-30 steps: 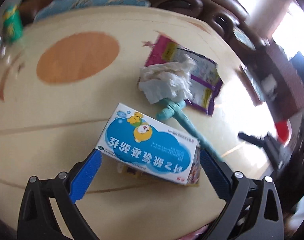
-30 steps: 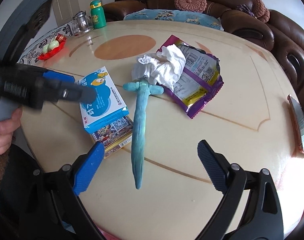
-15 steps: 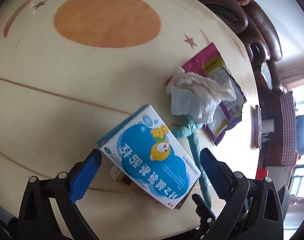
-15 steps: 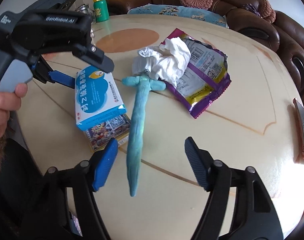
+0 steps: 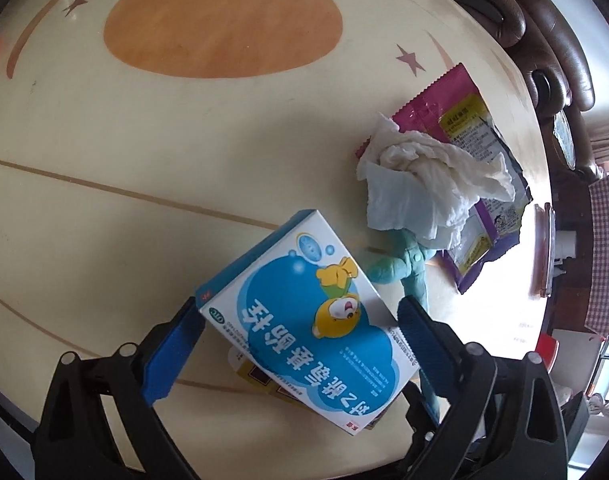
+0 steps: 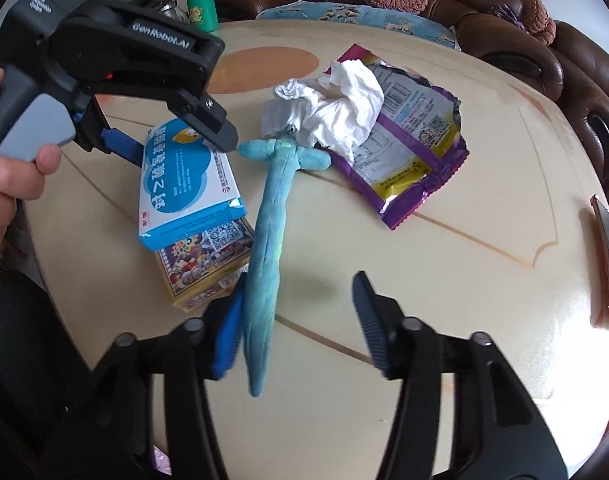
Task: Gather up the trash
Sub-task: 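Grasp the teal toy sword with the right tool while the left tool grasps the blue medicine box, then lift the teal sword with the right tool while the left tool lifts the medicine box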
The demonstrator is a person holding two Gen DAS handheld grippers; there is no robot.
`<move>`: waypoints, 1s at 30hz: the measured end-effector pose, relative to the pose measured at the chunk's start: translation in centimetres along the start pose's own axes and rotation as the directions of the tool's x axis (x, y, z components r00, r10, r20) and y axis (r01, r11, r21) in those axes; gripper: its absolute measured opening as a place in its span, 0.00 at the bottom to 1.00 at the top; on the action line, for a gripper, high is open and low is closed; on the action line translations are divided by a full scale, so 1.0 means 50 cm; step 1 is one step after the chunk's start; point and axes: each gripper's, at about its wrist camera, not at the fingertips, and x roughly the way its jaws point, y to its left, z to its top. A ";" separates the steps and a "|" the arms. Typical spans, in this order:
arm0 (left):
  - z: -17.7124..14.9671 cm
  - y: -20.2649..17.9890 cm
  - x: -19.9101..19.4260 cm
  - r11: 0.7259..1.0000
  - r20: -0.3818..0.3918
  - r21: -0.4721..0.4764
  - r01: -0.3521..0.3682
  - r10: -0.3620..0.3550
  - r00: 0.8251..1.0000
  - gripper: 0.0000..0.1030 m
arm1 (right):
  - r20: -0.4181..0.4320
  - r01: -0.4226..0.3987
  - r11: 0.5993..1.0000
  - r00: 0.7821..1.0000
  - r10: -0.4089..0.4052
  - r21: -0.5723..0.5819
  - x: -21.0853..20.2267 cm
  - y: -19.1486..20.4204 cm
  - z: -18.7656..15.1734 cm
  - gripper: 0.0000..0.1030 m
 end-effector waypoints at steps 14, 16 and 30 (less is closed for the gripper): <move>0.009 0.009 0.016 0.999 -0.052 -0.048 0.001 -0.003 0.999 0.82 | 0.010 0.030 0.999 1.000 -0.030 -0.016 -0.007 0.011 -0.008 0.28; 0.010 0.014 0.012 0.998 -0.053 -0.065 0.013 -0.016 0.998 0.76 | 0.007 0.015 1.000 1.000 -0.015 -0.004 -0.005 0.010 -0.008 0.18; -0.004 0.007 -0.030 0.998 0.005 -0.057 0.036 -0.036 0.999 0.64 | 0.047 0.044 0.999 0.998 -0.044 -0.012 -0.030 0.015 -0.006 0.17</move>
